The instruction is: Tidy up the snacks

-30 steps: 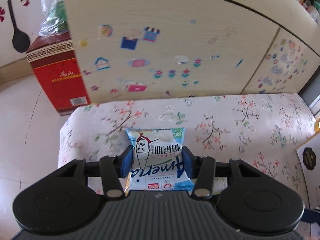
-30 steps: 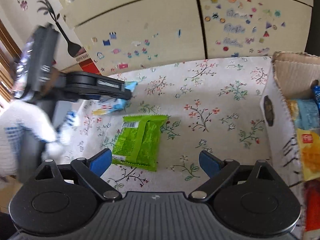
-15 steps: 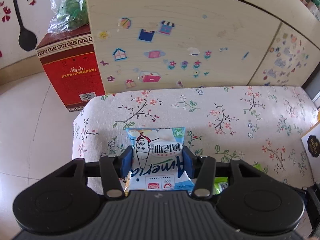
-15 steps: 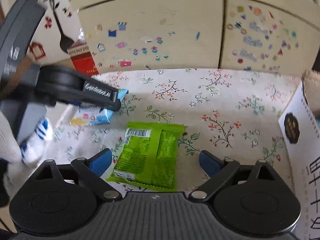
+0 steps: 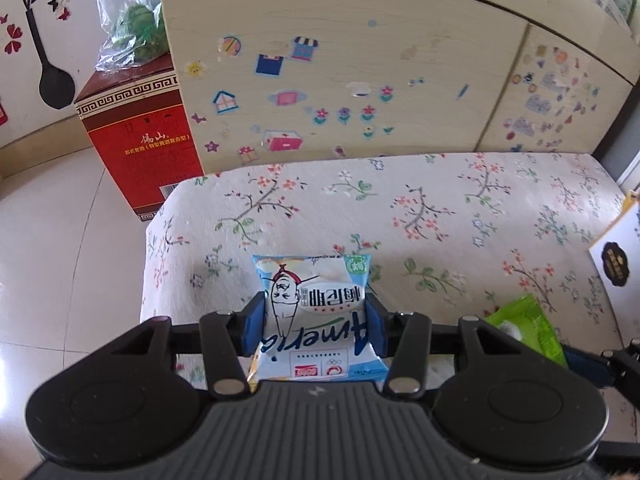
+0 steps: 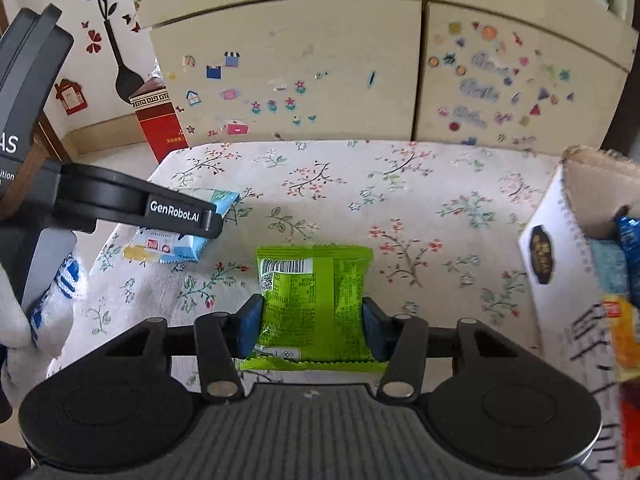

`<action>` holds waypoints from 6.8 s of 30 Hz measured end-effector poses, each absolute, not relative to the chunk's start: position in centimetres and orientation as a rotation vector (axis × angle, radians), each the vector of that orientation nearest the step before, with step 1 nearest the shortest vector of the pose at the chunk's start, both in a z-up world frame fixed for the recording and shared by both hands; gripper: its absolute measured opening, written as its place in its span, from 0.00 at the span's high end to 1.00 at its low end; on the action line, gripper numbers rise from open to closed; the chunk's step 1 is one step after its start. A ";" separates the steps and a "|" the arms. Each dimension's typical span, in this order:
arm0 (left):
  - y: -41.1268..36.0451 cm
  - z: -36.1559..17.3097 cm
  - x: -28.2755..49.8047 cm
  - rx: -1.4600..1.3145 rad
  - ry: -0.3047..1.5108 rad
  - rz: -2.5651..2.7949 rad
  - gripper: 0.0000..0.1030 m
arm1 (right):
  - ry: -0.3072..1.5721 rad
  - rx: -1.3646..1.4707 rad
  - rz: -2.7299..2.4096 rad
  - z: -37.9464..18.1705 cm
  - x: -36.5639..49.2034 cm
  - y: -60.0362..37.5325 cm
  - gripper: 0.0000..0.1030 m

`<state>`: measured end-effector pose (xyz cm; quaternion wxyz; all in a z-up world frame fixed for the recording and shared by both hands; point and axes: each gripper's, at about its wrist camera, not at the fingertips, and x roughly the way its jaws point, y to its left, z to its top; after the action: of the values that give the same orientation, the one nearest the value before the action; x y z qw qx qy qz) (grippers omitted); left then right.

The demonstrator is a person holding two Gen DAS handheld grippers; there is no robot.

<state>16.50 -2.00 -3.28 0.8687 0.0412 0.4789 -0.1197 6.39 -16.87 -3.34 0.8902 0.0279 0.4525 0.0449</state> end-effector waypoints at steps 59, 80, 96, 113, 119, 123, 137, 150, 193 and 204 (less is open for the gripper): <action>-11.7 5.8 6.0 0.117 0.747 -0.468 0.52 | 0.651 0.105 -0.052 9.5 -3.2 -27.4 0.44; -19.9 6.8 2.2 0.113 0.725 -0.738 0.52 | 0.633 0.235 -0.246 10.5 -7.9 -35.8 0.44; -23.8 6.1 -1.8 0.119 0.685 -0.929 0.12 | 0.676 0.449 -0.373 9.2 -9.0 -39.3 0.14; -22.7 5.9 -1.1 0.245 0.821 -0.708 0.09 | 0.661 0.426 -0.446 11.2 -10.2 -38.7 0.00; -22.3 6.5 -1.0 0.243 0.839 -0.667 0.07 | 0.691 0.439 -0.501 11.0 -11.2 -38.5 0.00; -22.0 6.8 -1.2 0.241 0.846 -0.635 0.07 | 0.739 0.407 -0.549 10.5 -11.8 -37.7 0.00; -21.5 7.0 -1.5 0.272 0.873 -0.542 0.03 | 0.856 0.338 -0.604 8.7 -12.1 -36.5 0.00; -21.7 6.9 -0.9 0.275 0.876 -0.489 0.02 | 0.948 0.300 -0.625 6.7 -11.5 -36.4 0.00; -22.4 6.4 -0.9 0.360 0.873 -0.459 0.02 | 0.984 0.290 -0.604 5.8 -10.6 -35.8 0.00; -21.7 6.6 -1.3 0.364 0.853 -0.451 0.03 | 0.977 0.292 -0.596 5.9 -10.7 -35.3 0.00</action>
<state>-1.34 -21.73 6.64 0.8700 0.1740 0.4078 -0.2157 -10.70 -35.25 5.86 0.8306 0.1377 0.4607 -0.2809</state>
